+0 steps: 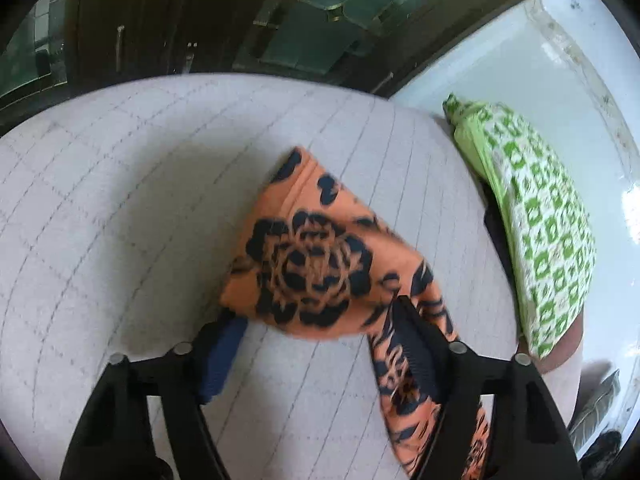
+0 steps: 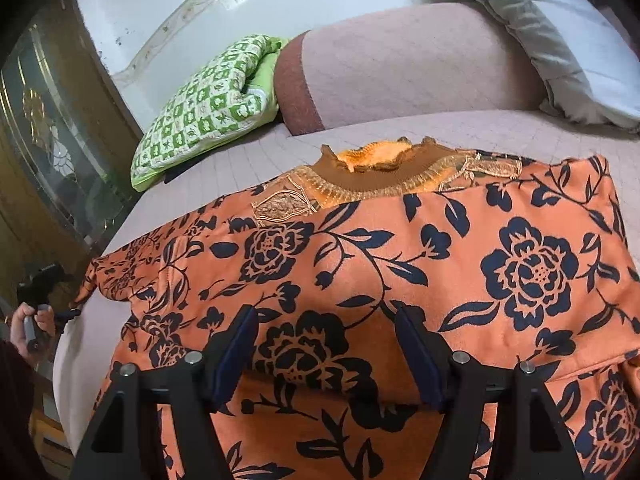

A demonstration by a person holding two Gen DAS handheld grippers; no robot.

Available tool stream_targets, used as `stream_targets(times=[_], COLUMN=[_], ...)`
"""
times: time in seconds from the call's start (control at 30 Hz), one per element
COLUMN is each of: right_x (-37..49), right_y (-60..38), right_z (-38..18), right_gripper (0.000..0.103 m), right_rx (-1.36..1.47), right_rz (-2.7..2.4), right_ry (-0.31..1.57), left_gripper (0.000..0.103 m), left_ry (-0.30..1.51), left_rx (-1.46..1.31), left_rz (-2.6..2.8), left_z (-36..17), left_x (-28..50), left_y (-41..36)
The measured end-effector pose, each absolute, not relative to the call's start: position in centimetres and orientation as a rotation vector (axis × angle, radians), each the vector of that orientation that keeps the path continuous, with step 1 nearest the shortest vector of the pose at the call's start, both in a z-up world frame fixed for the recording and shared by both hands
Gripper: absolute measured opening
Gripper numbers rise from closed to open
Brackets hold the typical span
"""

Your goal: Fold small clothes

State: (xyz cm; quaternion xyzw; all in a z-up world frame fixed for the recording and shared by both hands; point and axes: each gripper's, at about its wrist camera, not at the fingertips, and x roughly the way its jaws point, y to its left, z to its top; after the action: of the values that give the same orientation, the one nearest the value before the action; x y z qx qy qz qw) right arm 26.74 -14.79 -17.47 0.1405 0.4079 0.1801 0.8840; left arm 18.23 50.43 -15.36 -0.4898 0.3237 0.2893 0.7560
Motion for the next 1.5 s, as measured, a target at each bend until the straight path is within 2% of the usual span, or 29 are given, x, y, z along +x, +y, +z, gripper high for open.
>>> stream_targets(times=[0.07, 0.13, 0.23, 0.47, 0.8, 0.83, 0.87, 0.9, 0.93, 1.03, 1.13, 1.3, 1.5], right_x=[26.9, 27.1, 27.2, 27.6, 28.2, 28.2, 28.3, 28.4, 28.4, 28.7, 28.9, 28.8, 29.1], right_y=[-14.9, -14.9, -14.9, -16.3, -20.1, -20.4, -20.8, -21.0, -21.2, -21.3, -20.9, -19.3, -18.1], right_z=[-17.7, -18.0, -18.1, -17.5, -16.1, -16.1, -16.1, -16.1, -16.2, -16.7, -17.2, -17.6, -18.7], right_gripper=[0.074, 0.074, 0.074, 0.074, 0.074, 0.074, 0.074, 0.074, 0.074, 0.074, 0.074, 0.074, 0.074], right_rx=[0.301, 0.307, 0.319, 0.383, 0.525, 0.541, 0.560, 0.568, 0.574, 0.588, 0.579, 0.506, 0.433], right_rz=[0.373, 0.372, 0.378, 0.364, 0.317, 0.319, 0.321, 0.321, 0.321, 0.331, 0.342, 0.341, 0.318], right_ry=[0.858, 0.870, 0.878, 0.848, 0.811, 0.818, 0.823, 0.826, 0.829, 0.863, 0.893, 0.898, 0.896], left_gripper=[0.058, 0.032, 0.010, 0.007, 0.006, 0.014, 0.028, 0.071, 0.097, 0.098, 0.098, 0.096, 0.094], left_ry=[0.695, 0.694, 0.691, 0.647, 0.679, 0.683, 0.687, 0.702, 0.715, 0.725, 0.775, 0.677, 0.573], left_rx=[-1.082, -1.088, -1.083, -0.790, -0.338, -0.320, -0.325, -0.347, -0.369, -0.490, -0.758, -1.184, -1.239], left_rz=[0.623, 0.623, 0.635, 0.541, 0.265, 0.277, 0.286, 0.298, 0.317, 0.417, 0.507, 0.561, 0.526], left_z=[-15.6, -15.9, -15.5, -6.7, 7.8, 8.5, 8.7, 8.6, 8.0, 5.1, -0.4, -8.9, -11.9], left_x=[18.9, 19.6, 19.8, 21.6, 25.5, 25.4, 25.0, 24.6, 23.8, 21.1, 18.0, 13.3, 15.1], left_y=[51.0, 51.3, 51.3, 46.5, 30.7, 29.7, 29.6, 29.9, 30.7, 35.1, 41.8, 48.8, 50.0])
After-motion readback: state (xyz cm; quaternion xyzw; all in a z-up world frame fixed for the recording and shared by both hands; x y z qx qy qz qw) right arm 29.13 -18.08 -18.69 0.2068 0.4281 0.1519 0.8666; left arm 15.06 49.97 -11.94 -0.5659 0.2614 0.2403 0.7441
